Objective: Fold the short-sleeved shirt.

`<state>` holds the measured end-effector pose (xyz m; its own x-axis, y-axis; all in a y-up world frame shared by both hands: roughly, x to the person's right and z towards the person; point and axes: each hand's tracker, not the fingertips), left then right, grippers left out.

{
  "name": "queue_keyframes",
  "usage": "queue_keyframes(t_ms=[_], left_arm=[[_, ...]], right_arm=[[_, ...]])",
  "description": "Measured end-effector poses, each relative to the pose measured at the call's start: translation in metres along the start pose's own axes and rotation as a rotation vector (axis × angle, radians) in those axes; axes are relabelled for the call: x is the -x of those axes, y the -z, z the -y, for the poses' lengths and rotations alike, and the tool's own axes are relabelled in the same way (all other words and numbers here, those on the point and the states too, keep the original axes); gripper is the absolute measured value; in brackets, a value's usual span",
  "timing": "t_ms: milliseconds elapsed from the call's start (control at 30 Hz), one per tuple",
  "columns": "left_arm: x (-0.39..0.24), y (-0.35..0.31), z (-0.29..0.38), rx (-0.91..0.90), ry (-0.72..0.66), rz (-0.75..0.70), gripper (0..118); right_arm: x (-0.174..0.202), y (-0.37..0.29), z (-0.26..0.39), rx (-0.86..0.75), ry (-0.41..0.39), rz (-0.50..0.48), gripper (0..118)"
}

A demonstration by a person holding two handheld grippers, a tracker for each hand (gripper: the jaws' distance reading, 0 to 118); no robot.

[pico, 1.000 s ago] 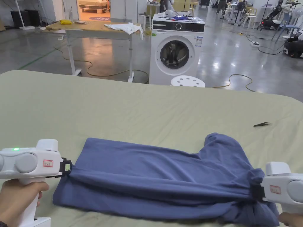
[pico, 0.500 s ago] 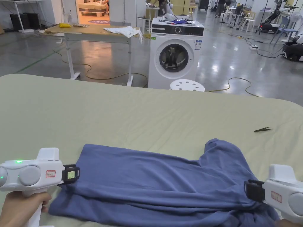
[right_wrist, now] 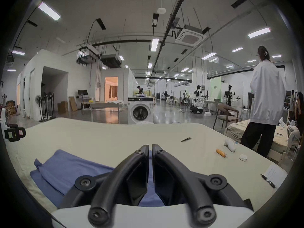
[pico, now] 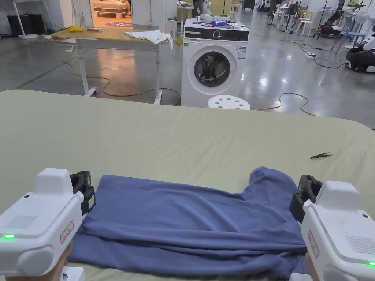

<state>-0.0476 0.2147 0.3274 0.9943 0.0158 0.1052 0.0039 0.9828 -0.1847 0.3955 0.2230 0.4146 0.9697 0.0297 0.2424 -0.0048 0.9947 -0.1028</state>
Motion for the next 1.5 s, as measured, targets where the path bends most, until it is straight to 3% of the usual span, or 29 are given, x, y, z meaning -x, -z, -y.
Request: queue_keyframes(t_ms=[300,633,700,767,833,900,1000,1033,1167,1233,1300,1433,1500], left_arm=[[0.011,-0.028,0.005,0.014,0.074,-0.001,0],[0.066,0.024,0.057,0.497,-0.042,0.018,0],[0.071,0.039,0.067,0.568,-0.050,0.012,23],[0.071,0.053,0.078,0.664,-0.070,0.014,65],[0.070,0.065,0.088,0.741,-0.056,-0.003,74],[0.065,0.073,0.099,0.823,-0.018,-0.028,73],[0.054,0.068,0.096,0.783,0.035,-0.052,68],[0.051,0.067,0.095,0.786,0.033,-0.054,61],[0.035,0.064,0.092,0.783,0.054,0.004,6],[0.031,0.064,0.094,0.784,0.044,0.056,3],[0.033,0.060,0.094,0.774,0.054,0.036,3],[0.040,0.051,0.088,0.743,0.041,0.035,2],[0.041,0.044,0.085,0.722,0.024,0.037,2]], right_arm=[[0.008,-0.012,0.002,-0.025,0.004,-0.014,0],[0.004,-0.010,0.013,0.037,-0.015,-0.030,0],[0.001,-0.010,0.017,0.056,-0.020,-0.030,0],[-0.001,-0.010,0.021,0.077,-0.023,-0.028,0],[-0.005,-0.011,0.025,0.092,-0.030,-0.020,0],[-0.011,-0.013,0.029,0.110,-0.039,-0.011,0],[-0.022,-0.016,0.034,0.140,-0.045,0.006,0],[-0.027,-0.017,0.036,0.150,-0.044,0.014,0],[-0.051,-0.018,0.042,0.234,-0.037,0.068,3],[-0.067,-0.016,0.044,0.311,-0.026,0.089,22],[-0.085,-0.011,0.048,0.385,-0.009,0.081,60],[-0.109,0.003,0.064,0.572,0.020,0.036,74],[-0.112,0.011,0.076,0.630,0.040,-0.001,74]])
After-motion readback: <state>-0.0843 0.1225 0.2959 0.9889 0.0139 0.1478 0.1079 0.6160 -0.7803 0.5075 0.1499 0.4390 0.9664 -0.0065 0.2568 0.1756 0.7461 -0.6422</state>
